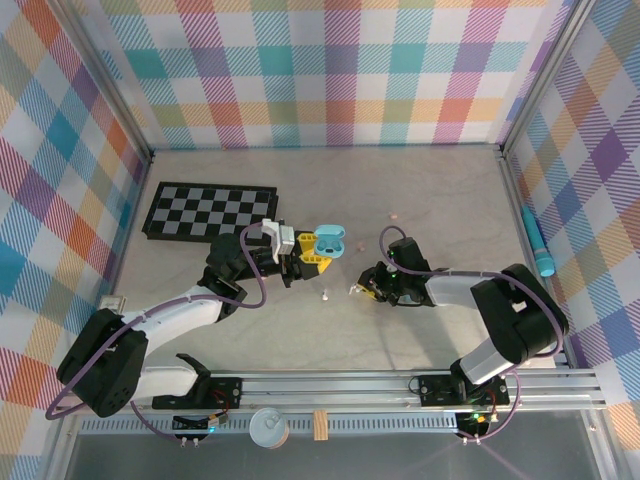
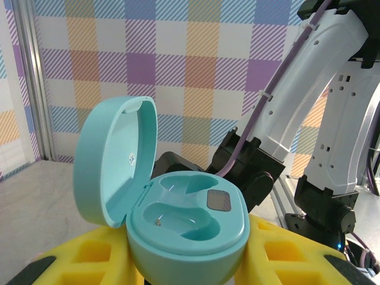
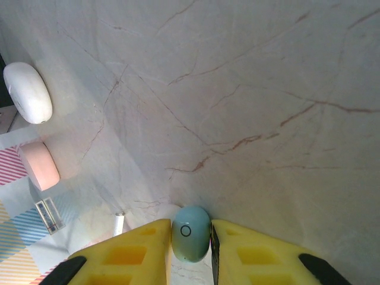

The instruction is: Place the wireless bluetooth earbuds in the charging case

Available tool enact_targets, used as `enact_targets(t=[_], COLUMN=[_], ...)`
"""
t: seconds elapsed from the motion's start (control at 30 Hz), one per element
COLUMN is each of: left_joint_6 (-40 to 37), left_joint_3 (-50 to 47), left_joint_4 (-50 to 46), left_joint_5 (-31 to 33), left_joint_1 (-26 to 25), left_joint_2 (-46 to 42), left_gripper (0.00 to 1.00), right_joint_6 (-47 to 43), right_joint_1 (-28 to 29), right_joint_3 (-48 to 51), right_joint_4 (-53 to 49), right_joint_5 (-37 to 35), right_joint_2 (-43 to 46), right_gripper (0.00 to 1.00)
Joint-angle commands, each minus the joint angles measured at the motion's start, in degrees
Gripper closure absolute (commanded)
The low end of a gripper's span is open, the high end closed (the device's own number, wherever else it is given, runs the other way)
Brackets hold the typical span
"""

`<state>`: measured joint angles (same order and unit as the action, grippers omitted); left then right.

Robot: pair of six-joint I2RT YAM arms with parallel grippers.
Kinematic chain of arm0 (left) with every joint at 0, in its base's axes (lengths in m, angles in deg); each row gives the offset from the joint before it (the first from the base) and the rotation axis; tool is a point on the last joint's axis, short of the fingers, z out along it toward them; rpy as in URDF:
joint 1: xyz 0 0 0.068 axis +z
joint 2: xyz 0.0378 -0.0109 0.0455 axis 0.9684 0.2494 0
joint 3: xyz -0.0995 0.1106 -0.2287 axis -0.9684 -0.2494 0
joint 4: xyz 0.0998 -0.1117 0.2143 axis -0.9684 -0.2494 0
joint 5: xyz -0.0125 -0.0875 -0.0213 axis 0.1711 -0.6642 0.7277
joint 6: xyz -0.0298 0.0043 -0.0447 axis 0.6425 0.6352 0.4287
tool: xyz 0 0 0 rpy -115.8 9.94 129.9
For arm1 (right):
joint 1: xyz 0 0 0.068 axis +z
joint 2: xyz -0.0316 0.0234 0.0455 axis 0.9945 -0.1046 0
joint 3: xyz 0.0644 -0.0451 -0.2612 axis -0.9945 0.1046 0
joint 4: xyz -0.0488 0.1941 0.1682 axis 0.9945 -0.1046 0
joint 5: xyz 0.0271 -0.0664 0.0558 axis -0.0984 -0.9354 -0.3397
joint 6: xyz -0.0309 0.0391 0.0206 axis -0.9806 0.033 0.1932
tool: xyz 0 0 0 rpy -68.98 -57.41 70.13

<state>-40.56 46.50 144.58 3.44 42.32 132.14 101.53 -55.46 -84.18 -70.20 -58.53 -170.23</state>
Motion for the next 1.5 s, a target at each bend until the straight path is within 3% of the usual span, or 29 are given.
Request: enact_targets(t=[0.0, 0.37, 0.63, 0.9, 1.13, 1.47], left_joint_6=[-0.93, -0.97, -1.23, -3.7, -10.6, -13.06], left_joint_3=[-0.64, -0.75, -0.78, -0.05, 0.66, 3.05], left_joint_4=[0.77, 0.36, 0.33, -3.07, -10.44, -10.09], left_joint_5=[-0.05, 0.06, 0.08, 0.99, 4.78, 10.6], left_joint_1=[0.01, 0.01, 0.01, 0.01, -0.14, -0.34], left_joint_2=[-1.33, -1.78, -1.45, -0.22, 0.77, 9.35], left_gripper=[0.71, 0.71, 0.71, 0.71, 0.71, 0.72], right_joint_6=[0.67, 0.52, -0.99, -6.06, -8.08, -10.62], right_joint_1=[0.29, 0.27, 0.29, 0.29, 0.33, 0.29], right_joint_3=[-1.26, -1.98, -2.34, -6.58, -9.79, -12.95], right_joint_4=[1.85, 0.53, -4.13, -18.09, -26.78, -31.02], right_joint_5=[0.55, 0.27, -1.73, -6.83, -10.35, -9.63], right_joint_2=[-1.35, -2.13, 2.41, 9.09, 12.35, 19.09], right_gripper=[0.76, 0.77, 0.8, 0.79, 0.79, 0.78])
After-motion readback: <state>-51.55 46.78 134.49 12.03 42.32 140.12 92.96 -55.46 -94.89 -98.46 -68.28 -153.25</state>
